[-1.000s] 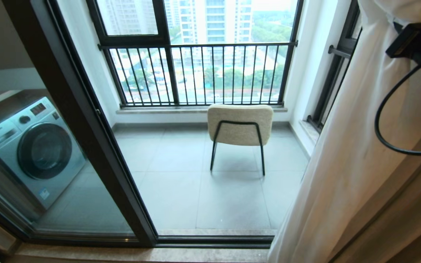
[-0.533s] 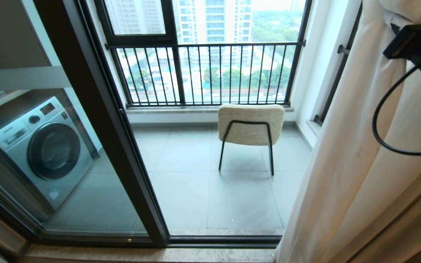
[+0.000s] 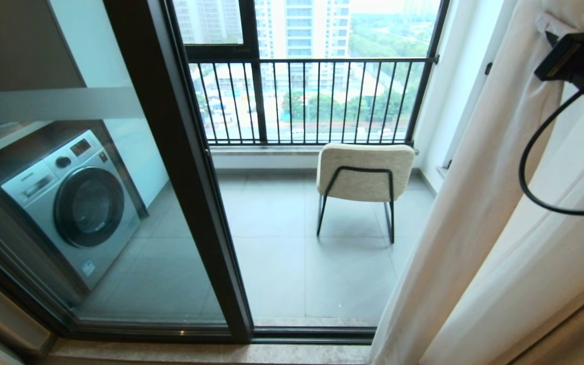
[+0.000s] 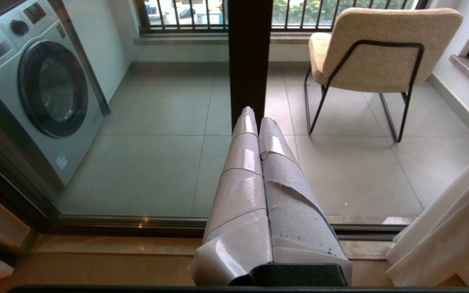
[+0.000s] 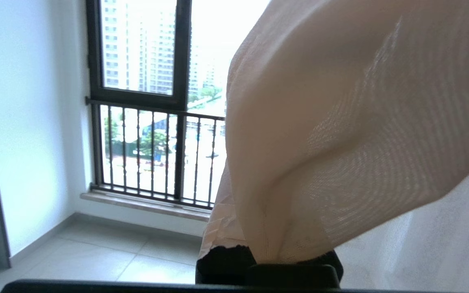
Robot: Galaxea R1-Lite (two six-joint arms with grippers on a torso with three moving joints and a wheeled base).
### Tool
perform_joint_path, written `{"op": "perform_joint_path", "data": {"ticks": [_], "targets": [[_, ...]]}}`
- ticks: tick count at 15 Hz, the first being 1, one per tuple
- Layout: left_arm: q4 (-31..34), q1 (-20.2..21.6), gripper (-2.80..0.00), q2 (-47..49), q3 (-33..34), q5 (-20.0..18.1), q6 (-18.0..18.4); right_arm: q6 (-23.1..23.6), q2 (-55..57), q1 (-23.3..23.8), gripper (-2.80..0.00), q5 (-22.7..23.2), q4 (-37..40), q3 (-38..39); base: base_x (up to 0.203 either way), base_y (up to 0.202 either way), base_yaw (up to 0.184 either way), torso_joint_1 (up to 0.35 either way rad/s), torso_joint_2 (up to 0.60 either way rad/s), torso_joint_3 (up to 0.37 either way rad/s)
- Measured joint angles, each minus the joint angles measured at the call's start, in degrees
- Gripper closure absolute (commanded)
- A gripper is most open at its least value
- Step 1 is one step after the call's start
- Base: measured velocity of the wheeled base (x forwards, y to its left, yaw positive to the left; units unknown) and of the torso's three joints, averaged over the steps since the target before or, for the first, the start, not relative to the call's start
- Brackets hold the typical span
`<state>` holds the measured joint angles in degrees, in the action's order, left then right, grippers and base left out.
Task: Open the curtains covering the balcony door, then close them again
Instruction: Close the inner curtains on both sides
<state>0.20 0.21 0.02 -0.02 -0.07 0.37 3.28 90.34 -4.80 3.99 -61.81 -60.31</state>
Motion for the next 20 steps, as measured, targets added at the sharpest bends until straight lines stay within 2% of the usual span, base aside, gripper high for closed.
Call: {"op": "perform_joint_path", "data": {"ticks": [5,20], "targets": [[-0.04,0.06,0.00,0.00,0.02,-0.02,-0.04,0.07,0.53,-0.60,0.00,-0.07,-2.46,-0.08,0.000,0.194,0.001,0.001,0.00,0.001],[-0.04,0.04,0.00,0.00,0.02,-0.02,-0.04,0.27,7.11,-0.71,0.00,-0.44,-7.42,-7.10,0.000,0.193,0.002,0.003,0.00,0.002]]}}
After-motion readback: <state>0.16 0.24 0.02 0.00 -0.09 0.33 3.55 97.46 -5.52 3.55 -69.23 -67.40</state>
